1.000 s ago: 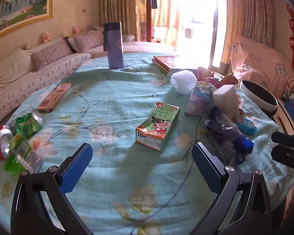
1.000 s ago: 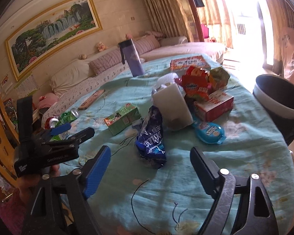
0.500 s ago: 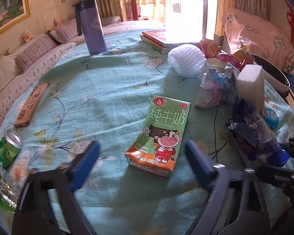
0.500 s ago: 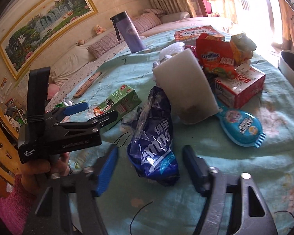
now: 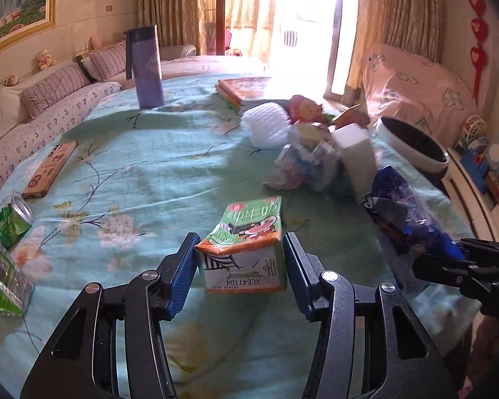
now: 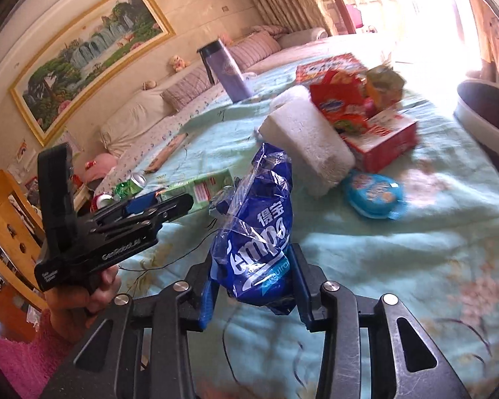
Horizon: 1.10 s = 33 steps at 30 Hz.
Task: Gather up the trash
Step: 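Carry both items over the bin and open both tools to drop them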
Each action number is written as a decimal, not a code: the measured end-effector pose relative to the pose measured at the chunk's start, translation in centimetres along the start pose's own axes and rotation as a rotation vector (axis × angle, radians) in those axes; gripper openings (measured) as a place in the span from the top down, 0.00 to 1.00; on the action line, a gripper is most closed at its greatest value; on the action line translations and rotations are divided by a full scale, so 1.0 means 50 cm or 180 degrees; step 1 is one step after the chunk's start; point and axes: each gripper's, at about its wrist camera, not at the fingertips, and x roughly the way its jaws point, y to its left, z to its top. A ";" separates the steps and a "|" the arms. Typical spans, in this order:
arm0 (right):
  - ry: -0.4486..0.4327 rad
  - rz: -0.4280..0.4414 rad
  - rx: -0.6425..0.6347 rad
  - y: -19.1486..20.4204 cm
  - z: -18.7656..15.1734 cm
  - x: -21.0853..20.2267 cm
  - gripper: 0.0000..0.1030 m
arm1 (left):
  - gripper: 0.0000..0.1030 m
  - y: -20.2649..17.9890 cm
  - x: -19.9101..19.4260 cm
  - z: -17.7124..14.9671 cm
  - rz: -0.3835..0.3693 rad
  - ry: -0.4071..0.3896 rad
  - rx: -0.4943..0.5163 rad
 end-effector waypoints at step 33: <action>-0.0610 -0.0739 0.0697 -0.337 0.070 -0.226 0.62 | 0.52 -0.425 0.054 0.186 -0.0700 -0.0353 0.0717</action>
